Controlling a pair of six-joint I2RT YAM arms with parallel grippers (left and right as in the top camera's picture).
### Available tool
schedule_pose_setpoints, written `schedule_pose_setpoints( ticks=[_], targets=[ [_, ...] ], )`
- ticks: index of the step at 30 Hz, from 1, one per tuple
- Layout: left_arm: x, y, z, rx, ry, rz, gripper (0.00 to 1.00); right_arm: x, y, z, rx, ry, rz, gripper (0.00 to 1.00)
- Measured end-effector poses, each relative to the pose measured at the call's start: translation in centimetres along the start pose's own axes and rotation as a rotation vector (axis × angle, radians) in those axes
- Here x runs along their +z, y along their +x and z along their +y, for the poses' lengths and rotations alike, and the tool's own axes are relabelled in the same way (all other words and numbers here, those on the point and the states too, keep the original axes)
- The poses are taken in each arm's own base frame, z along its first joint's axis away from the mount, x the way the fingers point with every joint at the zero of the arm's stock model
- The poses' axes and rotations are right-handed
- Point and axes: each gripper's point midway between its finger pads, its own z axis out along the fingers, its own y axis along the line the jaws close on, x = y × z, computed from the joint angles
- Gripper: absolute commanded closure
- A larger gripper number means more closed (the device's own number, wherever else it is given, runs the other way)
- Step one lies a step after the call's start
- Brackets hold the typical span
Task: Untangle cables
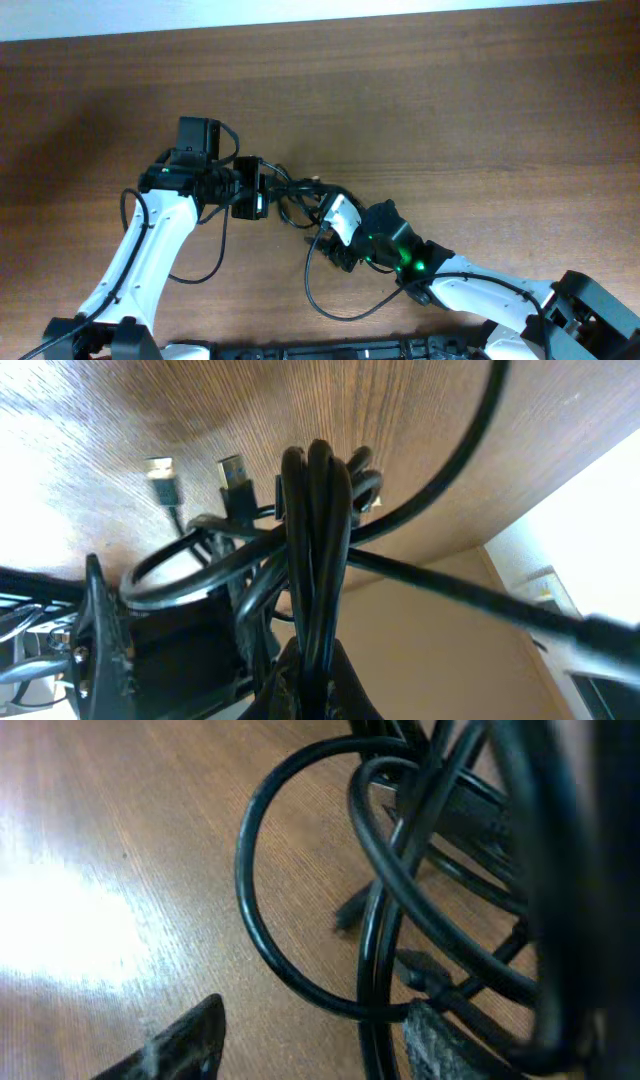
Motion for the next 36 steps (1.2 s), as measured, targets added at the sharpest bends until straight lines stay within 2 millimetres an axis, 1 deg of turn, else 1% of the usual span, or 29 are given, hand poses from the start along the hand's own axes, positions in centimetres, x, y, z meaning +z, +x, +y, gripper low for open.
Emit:
schedule_pose_setpoints(
  ticks=[1, 4, 5, 6, 7, 8, 9, 10, 11, 12, 13, 14, 16, 17, 18, 20, 22, 23, 25, 26, 27, 28, 29, 32, 33, 34, 36],
  targets=[
    [0.0, 0.1, 0.0, 0.000, 0.000, 0.003, 1.00, 0.0, 0.0, -0.1, 0.002, 0.003, -0.001, 0.00],
    [0.0, -0.3, 0.0, 0.003, 0.002, -0.019, 1.00, -0.1, -0.8, -0.2, 0.013, 0.011, -0.018, 0.01],
    [0.0, -0.8, -0.1, 0.005, 0.003, -0.046, 1.00, -1.0, -2.3, 0.0, 0.038, 0.013, -0.063, 0.01],
    [0.0, -1.1, -0.1, 0.006, 0.005, -0.060, 1.00, -1.5, -3.1, 0.2, 0.056, 0.010, -0.083, 0.01],
    [-0.1, -1.3, -0.2, 0.005, 0.007, -0.074, 1.00, -2.9, -4.8, 0.7, 0.073, -0.002, -0.131, 0.01],
    [-0.1, -1.6, -0.2, -0.002, 0.008, -0.091, 1.00, -3.9, -6.0, 1.1, 0.080, -0.012, -0.161, 0.00],
    [-0.1, -1.7, -0.1, -0.019, 0.008, -0.100, 1.00, -4.8, -6.1, 1.3, 0.085, -0.014, -0.149, 0.15],
    [-0.1, -1.8, -0.1, -0.039, 0.007, -0.106, 1.00, -5.3, -5.4, 1.5, 0.080, -0.011, -0.105, 0.23],
    [-0.1, -1.9, -0.1, -0.059, 0.009, -0.110, 1.00, -5.7, -4.2, 1.6, 0.064, -0.011, -0.053, 0.25],
    [-0.1, -1.9, -0.1, -0.075, 0.010, -0.110, 1.00, -5.6, -3.2, 1.7, 0.063, -0.017, -0.011, 0.20],
    [-0.1, -1.9, -0.1, -0.083, 0.011, -0.108, 1.00, -5.4, -2.3, 1.9, 0.063, -0.027, 0.024, 0.12],
    [-0.1, -1.7, -0.1, -0.092, 0.009, -0.096, 1.00, -5.0, -1.8, 1.9, 0.053, -0.032, 0.042, 0.09],
    [0.0, -1.0, 0.1, -0.103, 0.001, -0.058, 1.00, -4.0, -1.2, 1.7, 0.026, -0.038, 0.057, 0.08],
    [0.0, -0.7, 0.3, -0.112, -0.006, -0.041, 1.00, -3.6, -0.7, 1.6, -0.006, -0.040, 0.072, 0.04],
    [0.0, -0.6, 0.5, -0.122, -0.018, -0.032, 1.00, -3.4, -0.4, 1.3, -0.035, -0.029, 0.081, 0.04],
    [0.0, -0.3, 1.3, -0.148, -0.047, -0.020, 1.00, -3.4, 0.0, -0.7, -0.127, 0.082, 0.115, 0.04],
    [-0.1, 0.1, 1.7, -0.148, -0.060, 0.006, 1.00, -3.4, 0.6, -2.4, -0.202, 0.173, 0.154, 0.06],
    [-0.1, 0.4, 1.7, -0.148, -0.064, 0.020, 1.00, -3.3, 0.9, -2.8, -0.217, 0.190, 0.169, 0.12],
    [-0.1, 0.9, 1.7, -0.134, -0.066, 0.049, 1.00, -2.8, 2.0, -3.4, -0.241, 0.211, 0.213, 0.40],
    [-0.1, 0.9, 1.6, -0.121, -0.060, 0.055, 1.00, -2.6, 2.3, -3.5, -0.255, 0.216, 0.226, 0.80],
    [0.0, 1.0, 0.7, -0.076, -0.026, 0.062, 1.00, -2.5, 2.3, -3.2, -0.279, 0.213, 0.229, 0.96],
    [0.0, 1.1, -0.7, -0.016, 0.026, 0.075, 1.00, -2.5, 2.3, -2.8, -0.297, 0.206, 0.235, 0.96],
    [-0.2, 1.6, -3.1, 0.095, 0.117, 0.101, 1.00, -2.5, 2.4, -2.6, -0.304, 0.203, 0.244, 0.96],
    [-1.6, 3.1, -8.0, 0.318, 0.314, 0.130, 1.00, -3.6, 3.0, -2.4, -0.288, 0.204, 0.284, 0.96],
    [-2.1, 3.6, -9.2, 0.370, 0.362, 0.130, 1.00, -4.2, 2.9, -2.3, -0.283, 0.202, 0.288, 0.96],
    [-2.4, 3.7, -9.8, 0.397, 0.387, 0.125, 1.00, -4.9, 2.2, -2.1, -0.273, 0.206, 0.266, 0.96],
    [-2.4, 3.4, -10.0, 0.404, 0.394, 0.103, 1.00, -6.3, 1.6, -1.0, -0.253, 0.165, 0.246, 0.96]
  ],
)
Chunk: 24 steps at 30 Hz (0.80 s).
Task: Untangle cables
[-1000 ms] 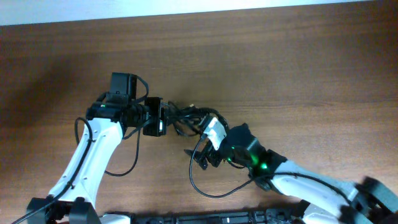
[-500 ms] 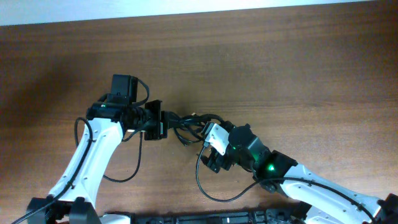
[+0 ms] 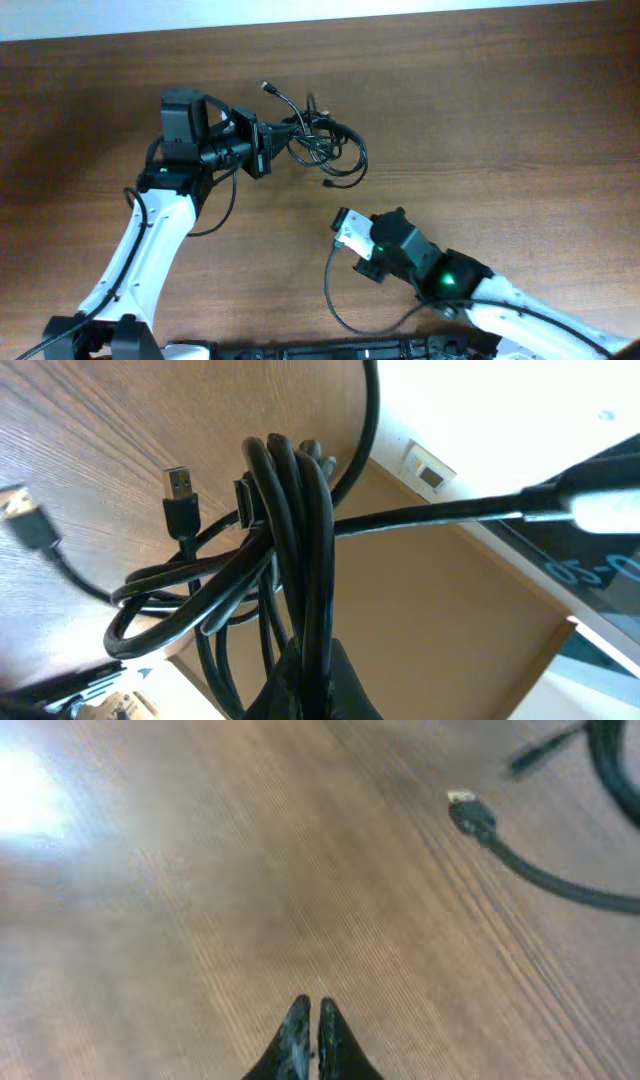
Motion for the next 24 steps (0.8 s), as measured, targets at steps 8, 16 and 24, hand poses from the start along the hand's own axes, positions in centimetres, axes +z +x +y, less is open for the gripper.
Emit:
schedule_pose_setpoints(
  ticks=[8, 16, 24],
  targets=[
    [0.0, -0.4, 0.7, 0.509, -0.030, -0.014, 1.00, -5.0, -4.5, -4.5, 0.570, 0.016, -0.272, 0.02],
    [-1.0, 4.4, 4.7, 1.262, 0.028, 0.311, 1.00, -3.7, -4.3, -9.0, 0.766, -0.074, -0.340, 0.00],
    [-1.9, 6.8, 4.8, 1.330, 0.150, 0.421, 0.41, -0.4, -7.4, -8.1, 0.697, -0.318, -0.464, 0.96]
  ],
)
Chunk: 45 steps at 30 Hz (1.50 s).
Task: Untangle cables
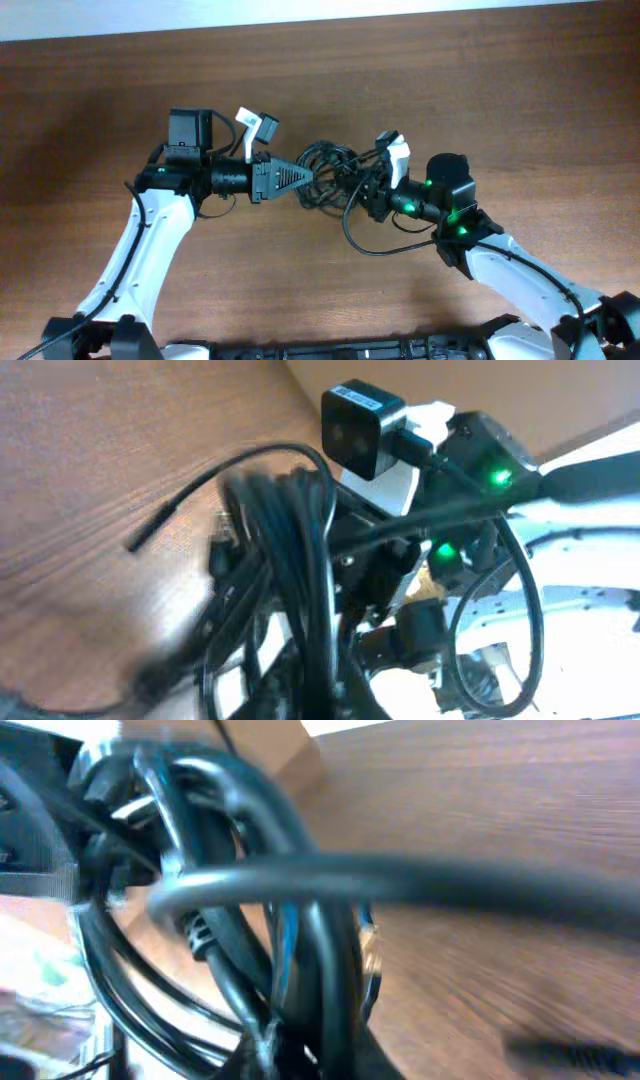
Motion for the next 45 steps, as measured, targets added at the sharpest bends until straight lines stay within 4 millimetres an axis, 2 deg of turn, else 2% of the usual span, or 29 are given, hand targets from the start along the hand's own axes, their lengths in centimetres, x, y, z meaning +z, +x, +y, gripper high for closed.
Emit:
schedule_pose_setpoints(
  ticks=[1, 2, 3, 6, 10, 11, 13, 16, 17, 18, 19, 20, 21, 23, 25, 26, 28, 30, 33, 34, 35, 37, 41, 43, 45],
  targets=[
    [0.0, -0.1, 0.2, 0.001, -0.012, -0.002, 0.32, 0.0, 0.7, 0.3, 0.022, -0.016, 0.028, 0.96],
    [-0.2, -0.1, 0.6, -0.015, -0.031, -0.005, 0.31, 0.0, 1.2, 0.2, 0.045, -0.015, 0.048, 0.96],
    [-0.5, -0.2, 1.1, -0.028, -0.052, -0.012, 0.33, 0.0, 1.6, 0.2, 0.062, -0.017, 0.065, 0.96],
    [-1.9, -1.1, 2.7, -0.009, -0.125, -0.053, 0.48, -0.1, 2.4, 1.4, 0.080, -0.090, 0.107, 0.96],
    [-0.7, 0.2, 4.1, -0.007, -0.237, 0.010, 0.53, -0.2, 2.8, 2.0, 0.113, -0.124, 0.129, 0.96],
    [0.1, 0.9, 4.3, -0.002, -0.273, 0.049, 0.60, -0.2, 2.7, 2.0, 0.118, -0.126, 0.128, 0.96],
    [1.1, 1.8, 4.6, 0.003, -0.320, 0.094, 0.66, -0.2, 2.7, 2.1, 0.119, -0.131, 0.129, 0.96],
    [1.4, 3.2, 6.2, -0.019, -0.461, 0.153, 0.95, -0.2, 2.8, 2.1, 0.123, -0.131, 0.131, 0.96],
    [1.4, 3.3, 6.5, -0.027, -0.483, 0.158, 1.00, -0.2, 2.8, 2.0, 0.125, -0.127, 0.130, 0.91],
    [1.4, 3.4, 6.6, -0.047, -0.493, 0.156, 1.00, -0.1, 2.8, 1.9, 0.128, -0.120, 0.129, 0.78],
    [1.3, 3.7, 7.0, -0.067, -0.533, 0.163, 1.00, -0.1, 2.8, 1.7, 0.138, -0.112, 0.129, 0.32],
    [0.6, 3.8, 8.3, -0.140, -0.638, 0.144, 1.00, -0.1, 2.8, 1.9, 0.130, -0.121, 0.128, 0.02],
    [-0.6, 3.7, 9.5, -0.201, -0.722, 0.113, 1.00, -0.1, 2.8, 1.9, 0.134, -0.121, 0.128, 0.01],
    [-2.9, 3.4, 11.5, -0.414, -0.868, -0.007, 1.00, -0.2, 2.8, 2.3, 0.129, -0.142, 0.132, 0.01],
    [-4.2, 3.8, 12.3, -0.647, -0.927, -0.119, 1.00, -0.2, 2.8, 2.3, 0.128, -0.147, 0.134, 0.01],
    [-4.9, 4.6, 12.4, -0.860, -0.946, -0.199, 1.00, -0.2, 2.9, 2.4, 0.133, -0.149, 0.137, 0.01],
    [-5.4, 5.1, 12.4, -1.148, -0.924, -0.317, 1.00, -0.2, 2.9, 2.4, 0.201, -0.144, 0.145, 0.01],
    [-4.9, 5.0, 11.8, -1.431, -0.840, -0.426, 1.00, -0.2, 3.0, 2.3, 0.386, -0.127, 0.160, 0.01],
    [-4.0, 4.9, 10.9, -1.703, -0.742, -0.501, 1.00, 0.3, 3.9, 1.7, 0.726, -0.031, 0.181, 0.25],
    [-3.8, 4.9, 10.7, -1.755, -0.721, -0.511, 1.00, 0.7, 4.4, 1.5, 0.796, 0.014, 0.178, 0.32],
    [-3.5, 4.9, 10.5, -1.809, -0.697, -0.517, 1.00, 1.4, 5.1, 1.7, 0.867, 0.063, 0.170, 0.34],
    [-3.1, 4.8, 10.0, -1.873, -0.660, -0.513, 1.00, 2.2, 5.5, 1.6, 0.954, 0.134, 0.126, 0.34],
    [-2.5, 4.8, 9.2, -1.906, -0.614, -0.468, 1.00, 2.6, 5.0, 0.0, 1.020, 0.254, -0.008, 0.34],
    [-2.4, 5.4, 8.9, -1.926, -0.625, -0.442, 1.00, 2.2, 4.3, -1.5, 1.027, 0.316, -0.098, 0.34],
    [-1.8, 5.6, 8.4, -1.927, -0.615, -0.410, 1.00, 2.0, 4.0, -2.1, 1.025, 0.342, -0.133, 0.47]
  ],
)
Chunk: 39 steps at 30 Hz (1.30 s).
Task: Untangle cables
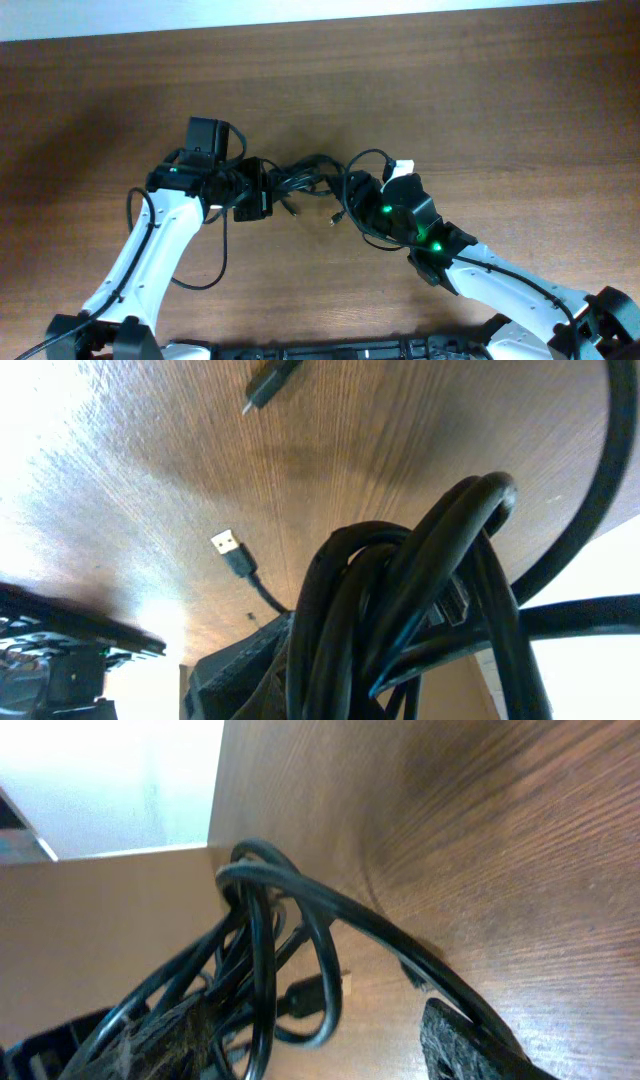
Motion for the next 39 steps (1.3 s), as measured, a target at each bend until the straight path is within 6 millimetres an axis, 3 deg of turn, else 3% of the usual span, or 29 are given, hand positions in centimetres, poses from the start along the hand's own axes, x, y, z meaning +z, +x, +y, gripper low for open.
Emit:
schedule_pose_setpoints(
  ticks=[4, 5, 7, 9, 11, 14, 16, 18, 19, 21, 22, 23, 24, 27, 29, 31, 32, 33, 34, 35, 36, 39],
  targets=[
    [0.4, 1.7, 0.6, 0.027, -0.026, 0.063, 1.00, 0.1, -0.3, -0.3, 0.013, 0.009, -0.019, 0.57],
    [0.4, 1.9, 0.6, 0.027, -0.029, 0.072, 1.00, 0.2, -0.3, -0.5, 0.018, 0.016, -0.017, 0.67],
    [0.4, 2.4, 0.7, 0.030, -0.034, 0.101, 1.00, 0.8, -0.2, -1.3, 0.031, 0.037, -0.008, 0.96],
    [0.4, 3.0, 0.9, 0.039, -0.044, 0.129, 1.00, 1.1, 0.3, -1.8, 0.031, 0.047, 0.024, 0.96],
    [0.5, 3.5, -0.2, 0.118, 0.005, 0.144, 1.00, 1.1, 0.9, -1.8, -0.089, 0.044, 0.061, 0.96],
    [-1.3, 4.5, -6.6, 0.488, 0.287, 0.161, 1.00, 0.7, 3.2, -3.4, -0.385, 0.072, 0.214, 0.96],
    [-2.5, 5.0, -8.6, 0.678, 0.394, 0.150, 1.00, 0.1, 4.6, -5.1, -0.462, 0.117, 0.308, 0.96],
    [-3.1, 5.2, -9.5, 0.793, 0.444, 0.135, 1.00, -0.3, 4.5, -5.5, -0.502, 0.120, 0.344, 0.96],
    [-3.4, 5.1, -9.7, 0.857, 0.461, 0.123, 1.00, -0.3, 3.8, -5.6, -0.505, 0.116, 0.336, 0.89],
    [-3.4, 5.2, -9.5, 0.939, 0.467, 0.116, 1.00, -0.8, 2.3, -6.3, -0.487, 0.140, 0.333, 0.89],
    [-3.6, 5.1, -9.9, 1.002, 0.487, 0.093, 1.00, -1.3, 0.8, -7.3, -0.470, 0.167, 0.320, 0.82],
    [-3.8, 4.9, -10.1, 1.054, 0.499, 0.072, 1.00, -1.7, -0.1, -7.8, -0.461, 0.173, 0.316, 0.48],
    [-3.9, 4.7, -10.2, 1.088, 0.504, 0.058, 1.00, -2.3, -1.1, -8.1, -0.460, 0.164, 0.318, 0.39],
    [-3.9, 4.8, -10.2, 1.097, 0.506, 0.055, 1.00, -3.7, -3.8, -7.5, -0.455, 0.074, 0.308, 0.30],
    [-3.6, 4.6, -9.8, 0.982, 0.473, 0.083, 1.00, -3.7, -2.7, -5.2, -0.520, -0.061, 0.354, 0.27],
    [-2.4, 4.6, -8.0, 0.734, 0.371, 0.141, 1.00, -3.5, -0.6, -3.2, -0.606, -0.167, 0.410, 0.26],
    [-1.8, 4.9, -7.2, 0.618, 0.324, 0.168, 1.00, -3.4, 2.3, -1.8, -0.673, -0.249, 0.487, 0.10],
    [-1.3, 5.3, -6.6, 0.524, 0.292, 0.181, 1.00, -3.3, 4.0, -1.1, -0.729, -0.294, 0.523, 0.04],
    [-1.0, 5.4, -6.3, 0.474, 0.276, 0.184, 1.00, -3.3, 5.4, -0.6, -0.779, -0.331, 0.548, 0.02],
    [-0.5, 5.5, -5.8, 0.398, 0.245, 0.184, 1.00, -3.4, 8.3, 0.1, -0.870, -0.400, 0.605, 0.00],
    [-0.2, 5.6, -5.4, 0.344, 0.226, 0.180, 1.00, -3.2, 9.4, 0.4, -0.928, -0.419, 0.604, 0.01],
    [0.3, 5.8, -5.0, 0.258, 0.204, 0.170, 1.00, -0.9, 8.6, 0.3, -1.030, -0.313, 0.439, 0.01]
  ],
)
